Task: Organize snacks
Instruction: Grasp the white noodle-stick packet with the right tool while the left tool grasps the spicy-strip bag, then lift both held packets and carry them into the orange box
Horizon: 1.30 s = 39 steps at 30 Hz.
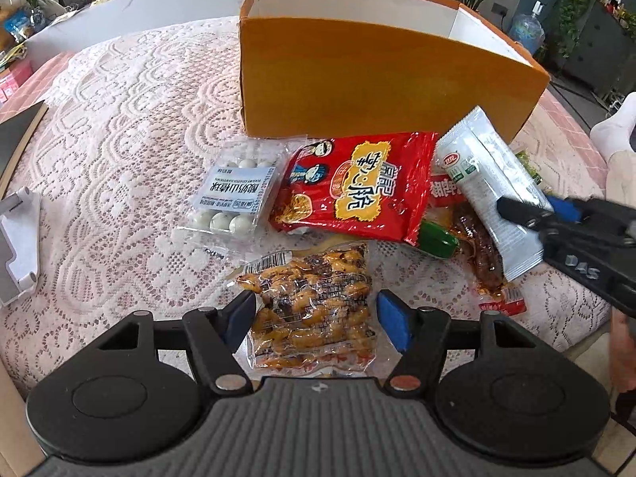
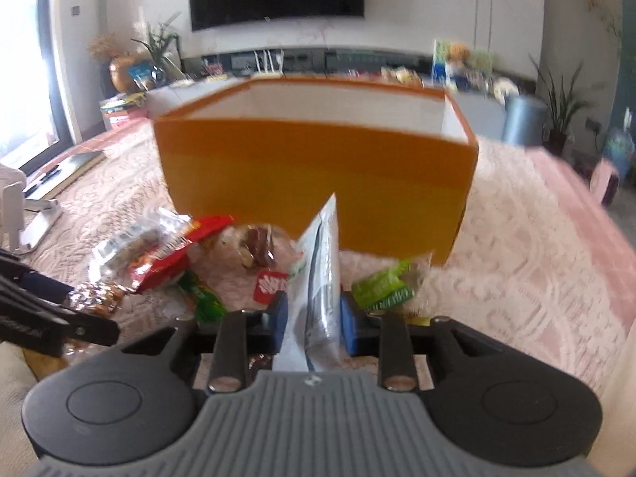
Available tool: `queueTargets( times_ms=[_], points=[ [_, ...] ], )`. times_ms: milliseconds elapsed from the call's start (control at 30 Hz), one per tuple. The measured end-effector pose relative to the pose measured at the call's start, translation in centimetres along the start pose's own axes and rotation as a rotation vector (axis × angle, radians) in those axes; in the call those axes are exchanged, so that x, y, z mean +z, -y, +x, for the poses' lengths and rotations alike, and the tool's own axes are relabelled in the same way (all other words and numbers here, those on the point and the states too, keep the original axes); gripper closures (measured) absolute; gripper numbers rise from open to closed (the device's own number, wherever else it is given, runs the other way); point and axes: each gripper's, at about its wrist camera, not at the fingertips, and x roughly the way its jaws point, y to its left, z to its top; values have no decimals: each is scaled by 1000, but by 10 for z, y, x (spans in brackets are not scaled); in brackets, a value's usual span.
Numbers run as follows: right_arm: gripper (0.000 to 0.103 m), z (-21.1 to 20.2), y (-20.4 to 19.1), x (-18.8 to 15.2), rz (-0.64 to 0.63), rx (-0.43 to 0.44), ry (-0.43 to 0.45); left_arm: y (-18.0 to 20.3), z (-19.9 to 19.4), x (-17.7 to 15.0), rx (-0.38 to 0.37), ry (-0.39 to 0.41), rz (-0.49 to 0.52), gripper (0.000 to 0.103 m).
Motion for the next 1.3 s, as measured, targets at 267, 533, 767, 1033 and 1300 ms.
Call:
queueTargets(
  times_ms=[267,533,767,1033,1300],
  points=[
    [95,0,3,-1,18,4,11,1,-3,1,-12,15,-5,26],
    [96,-20,-9,0,-55,-18,67,7,-20,0,-30,53,3,26],
    [96,-43,-11,7,-70,-41,115,11,-45,1,-54,120,-8,27],
    [96,-69,-15,20,-61,-29,169,12,-68,7,-58,188,-9,27],
    [97,-86,-13,49,-50,-7,215,6,-98,31,-45,291,13,27]
  ],
)
